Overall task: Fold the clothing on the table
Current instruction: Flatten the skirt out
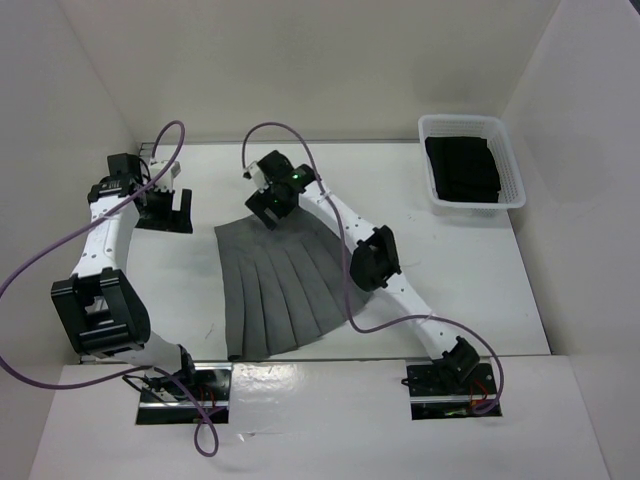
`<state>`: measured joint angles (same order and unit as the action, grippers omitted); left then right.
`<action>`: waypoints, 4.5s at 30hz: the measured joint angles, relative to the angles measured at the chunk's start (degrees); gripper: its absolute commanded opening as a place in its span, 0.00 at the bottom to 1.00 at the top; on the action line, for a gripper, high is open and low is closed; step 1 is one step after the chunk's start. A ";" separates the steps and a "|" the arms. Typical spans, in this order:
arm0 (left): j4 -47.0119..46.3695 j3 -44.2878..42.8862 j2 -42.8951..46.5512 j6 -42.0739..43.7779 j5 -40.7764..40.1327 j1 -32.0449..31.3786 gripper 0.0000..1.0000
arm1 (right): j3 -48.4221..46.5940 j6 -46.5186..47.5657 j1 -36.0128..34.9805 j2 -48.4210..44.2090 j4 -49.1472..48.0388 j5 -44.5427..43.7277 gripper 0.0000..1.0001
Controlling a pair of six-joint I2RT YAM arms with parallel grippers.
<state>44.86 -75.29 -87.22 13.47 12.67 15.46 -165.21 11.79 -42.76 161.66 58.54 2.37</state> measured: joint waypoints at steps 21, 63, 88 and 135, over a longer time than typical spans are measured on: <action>1.07 -0.02 5.42 -0.17 1.01 0.44 1.00 | 29.40 4.68 -2.69 -25.46 8.28 9.49 0.99; 1.51 3.96 7.89 1.38 1.60 6.93 1.00 | 7.10 -5.66 -7.19 -2.56 4.79 -1.84 0.99; 2.25 1.55 5.05 1.11 6.91 6.97 1.00 | 9.31 -5.35 6.84 -14.80 4.79 0.92 0.99; 3.17 5.81 7.28 1.62 5.11 6.97 1.00 | 6.16 -1.75 12.46 -2.60 6.51 4.31 0.99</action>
<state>48.03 -69.47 -79.94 15.09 17.78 22.44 -159.04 10.04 -30.30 159.06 65.06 6.68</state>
